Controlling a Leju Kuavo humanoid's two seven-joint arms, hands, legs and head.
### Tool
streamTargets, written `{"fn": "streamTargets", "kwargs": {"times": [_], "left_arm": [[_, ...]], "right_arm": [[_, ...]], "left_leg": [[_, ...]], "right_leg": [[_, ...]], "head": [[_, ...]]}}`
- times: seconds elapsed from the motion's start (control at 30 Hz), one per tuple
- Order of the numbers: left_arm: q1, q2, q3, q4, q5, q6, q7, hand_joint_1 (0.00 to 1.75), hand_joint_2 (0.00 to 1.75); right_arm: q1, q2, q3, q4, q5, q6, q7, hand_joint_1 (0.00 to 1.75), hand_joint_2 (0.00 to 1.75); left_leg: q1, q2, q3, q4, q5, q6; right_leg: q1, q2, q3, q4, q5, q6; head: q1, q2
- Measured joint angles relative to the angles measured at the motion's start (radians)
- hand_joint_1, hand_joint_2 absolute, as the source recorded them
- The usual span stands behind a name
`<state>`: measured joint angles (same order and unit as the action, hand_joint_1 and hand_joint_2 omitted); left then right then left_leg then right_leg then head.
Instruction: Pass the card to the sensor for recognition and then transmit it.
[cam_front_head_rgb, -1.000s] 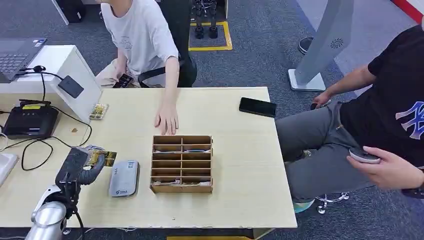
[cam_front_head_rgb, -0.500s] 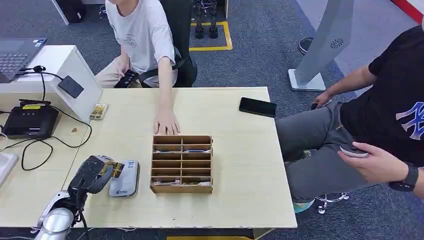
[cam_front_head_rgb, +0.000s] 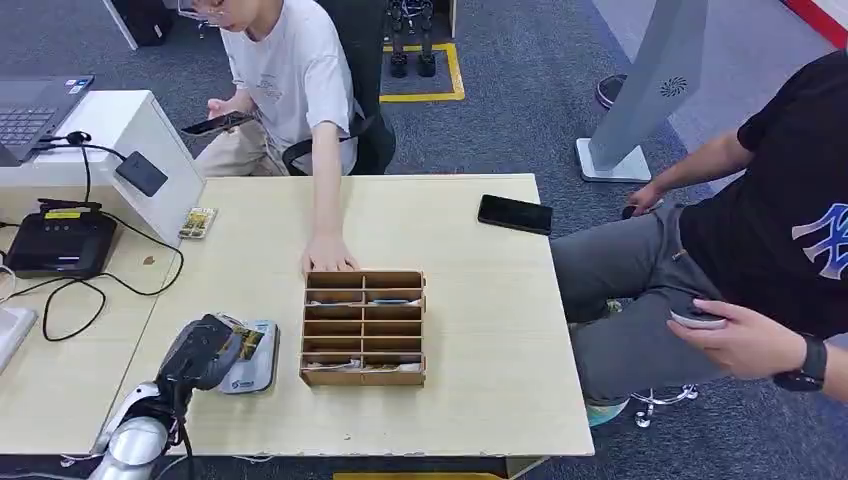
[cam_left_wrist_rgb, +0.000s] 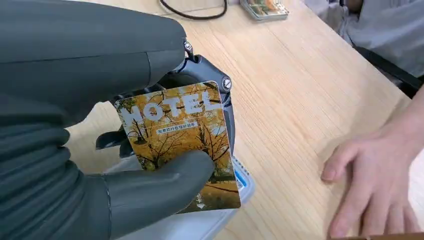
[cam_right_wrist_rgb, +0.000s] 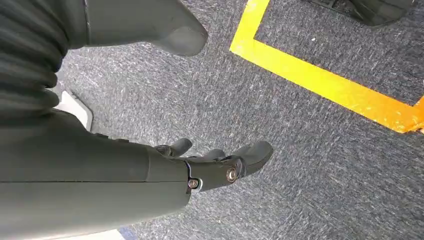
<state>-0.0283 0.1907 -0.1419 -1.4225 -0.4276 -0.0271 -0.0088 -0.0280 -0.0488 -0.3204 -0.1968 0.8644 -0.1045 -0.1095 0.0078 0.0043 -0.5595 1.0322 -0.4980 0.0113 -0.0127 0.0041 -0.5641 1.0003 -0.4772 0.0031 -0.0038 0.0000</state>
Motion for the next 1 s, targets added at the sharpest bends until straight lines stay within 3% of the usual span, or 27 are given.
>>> {"fn": "streamTargets", "kwargs": {"times": [0.2,0.33,1.0], "left_arm": [[-0.004,-0.011,-0.001,0.013,-0.030,0.024,0.001,1.75,1.75],[-0.009,-0.016,-0.001,0.023,-0.111,0.071,0.010,1.75,1.75],[-0.032,-0.039,-0.001,0.093,-0.280,0.153,0.021,1.75,1.75]], "right_arm": [[0.000,0.000,-0.015,0.000,0.004,0.000,0.000,0.00,1.75],[0.000,0.000,-0.019,0.000,0.016,0.000,-0.006,0.00,1.75],[-0.012,0.000,-0.040,-0.001,0.045,-0.001,-0.029,0.00,1.75]], "left_leg": [[0.000,0.000,0.000,0.000,0.000,0.000],[0.000,0.000,0.000,0.000,0.000,0.000],[0.000,0.000,0.001,0.000,0.000,0.000]], "right_leg": [[0.000,0.000,0.000,0.000,0.000,0.000],[0.000,0.000,0.000,0.000,0.000,0.000],[0.000,0.000,0.001,0.000,0.000,0.000]], "head": [[0.000,0.000],[0.000,0.000],[0.000,0.000]]}}
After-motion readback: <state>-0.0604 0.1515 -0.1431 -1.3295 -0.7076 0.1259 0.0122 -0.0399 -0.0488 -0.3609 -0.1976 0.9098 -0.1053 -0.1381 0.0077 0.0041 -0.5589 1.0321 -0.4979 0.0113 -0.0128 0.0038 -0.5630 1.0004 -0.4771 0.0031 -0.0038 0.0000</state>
